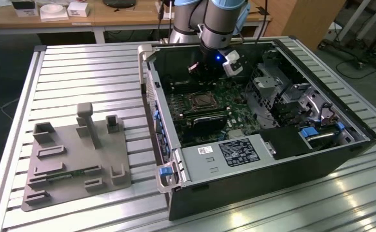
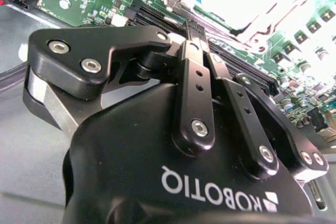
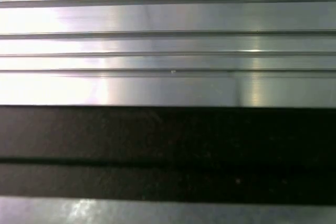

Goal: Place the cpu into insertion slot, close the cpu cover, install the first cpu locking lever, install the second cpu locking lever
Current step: 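Install the first cpu locking lever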

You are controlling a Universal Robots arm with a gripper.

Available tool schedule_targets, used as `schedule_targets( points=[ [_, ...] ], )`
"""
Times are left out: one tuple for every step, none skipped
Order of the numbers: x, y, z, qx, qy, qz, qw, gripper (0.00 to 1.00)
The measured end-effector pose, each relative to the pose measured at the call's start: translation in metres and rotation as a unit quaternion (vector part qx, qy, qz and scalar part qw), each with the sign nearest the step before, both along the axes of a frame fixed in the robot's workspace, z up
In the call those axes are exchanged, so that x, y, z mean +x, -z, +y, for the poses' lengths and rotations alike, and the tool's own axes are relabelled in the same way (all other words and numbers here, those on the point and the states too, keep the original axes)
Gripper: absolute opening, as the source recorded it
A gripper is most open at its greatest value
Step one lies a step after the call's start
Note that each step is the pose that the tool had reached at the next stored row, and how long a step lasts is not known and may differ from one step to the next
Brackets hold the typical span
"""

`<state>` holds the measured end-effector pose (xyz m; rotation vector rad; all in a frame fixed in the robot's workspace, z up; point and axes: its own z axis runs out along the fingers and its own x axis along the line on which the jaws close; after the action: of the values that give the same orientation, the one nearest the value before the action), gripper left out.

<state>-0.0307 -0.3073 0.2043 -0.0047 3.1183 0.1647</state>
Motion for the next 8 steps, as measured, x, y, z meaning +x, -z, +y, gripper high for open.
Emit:
schedule_targets(
  points=[
    [-0.0001,0.0000,0.0002,-0.0006,0.000,0.0000,1.0000,0.10],
    [-0.0002,0.0000,0.0006,-0.0025,0.000,-0.0001,1.0000,0.10],
    [-0.0002,-0.0001,0.0013,-0.0053,0.000,-0.0001,1.0000,0.10],
    [-0.0003,-0.0001,0.0020,-0.0077,0.000,-0.0001,1.0000,0.10],
    [-0.0002,0.0000,0.0024,-0.0090,0.000,-0.0002,1.0000,0.10],
    [-0.0003,0.0000,0.0030,-0.0096,0.000,-0.0002,1.0000,0.10],
    [-0.0002,-0.0001,0.0034,-0.0099,0.000,-0.0001,1.0000,0.10],
    [-0.0002,-0.0001,0.0034,-0.0099,0.000,-0.0002,1.0000,0.10]
  ],
)
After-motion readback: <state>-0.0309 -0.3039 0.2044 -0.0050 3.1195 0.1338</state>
